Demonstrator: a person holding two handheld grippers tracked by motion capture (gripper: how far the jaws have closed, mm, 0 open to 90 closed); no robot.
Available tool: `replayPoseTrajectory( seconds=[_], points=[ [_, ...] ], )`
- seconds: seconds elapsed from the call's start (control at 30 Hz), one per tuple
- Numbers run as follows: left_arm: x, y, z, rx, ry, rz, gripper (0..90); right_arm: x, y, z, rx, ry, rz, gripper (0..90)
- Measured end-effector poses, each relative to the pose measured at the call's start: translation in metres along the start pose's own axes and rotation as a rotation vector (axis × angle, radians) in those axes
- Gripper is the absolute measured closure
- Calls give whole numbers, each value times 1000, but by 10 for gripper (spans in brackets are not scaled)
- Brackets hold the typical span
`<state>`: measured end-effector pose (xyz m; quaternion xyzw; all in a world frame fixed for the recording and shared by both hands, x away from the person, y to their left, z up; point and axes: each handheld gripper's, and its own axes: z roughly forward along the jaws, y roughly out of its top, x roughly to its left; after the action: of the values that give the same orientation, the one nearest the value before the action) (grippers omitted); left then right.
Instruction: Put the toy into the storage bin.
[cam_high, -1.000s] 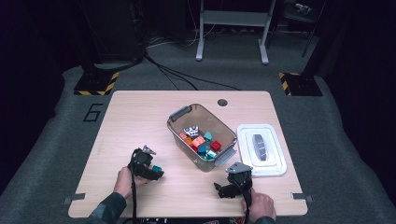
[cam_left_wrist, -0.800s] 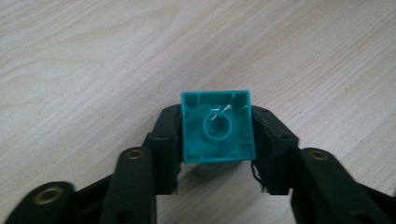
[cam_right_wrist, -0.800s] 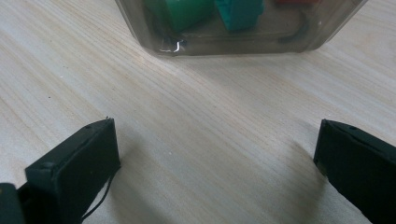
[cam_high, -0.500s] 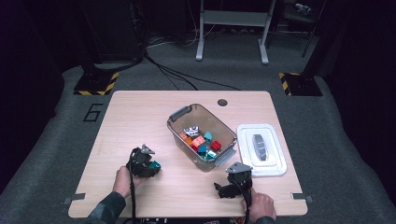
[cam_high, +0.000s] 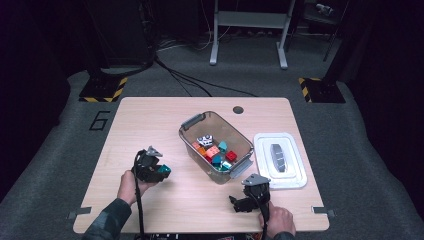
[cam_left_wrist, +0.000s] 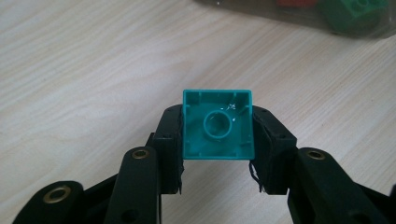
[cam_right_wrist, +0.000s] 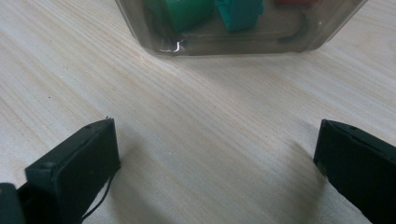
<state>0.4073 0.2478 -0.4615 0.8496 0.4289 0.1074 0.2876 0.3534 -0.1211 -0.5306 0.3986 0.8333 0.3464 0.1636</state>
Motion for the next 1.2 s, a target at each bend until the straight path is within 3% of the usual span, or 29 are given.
replayPoseTrajectory(
  seconds=[0.17,0.57,1.2],
  points=[
    [3,8,-7,-16,-25,-7,591,0,0,0,0,0,-1,0],
    [3,36,-28,-46,-44,26,591,1,0,0,-3,-1,8,0],
    [-8,84,-62,-119,-52,84,591,0,0,0,-3,-2,8,0]
  ],
)
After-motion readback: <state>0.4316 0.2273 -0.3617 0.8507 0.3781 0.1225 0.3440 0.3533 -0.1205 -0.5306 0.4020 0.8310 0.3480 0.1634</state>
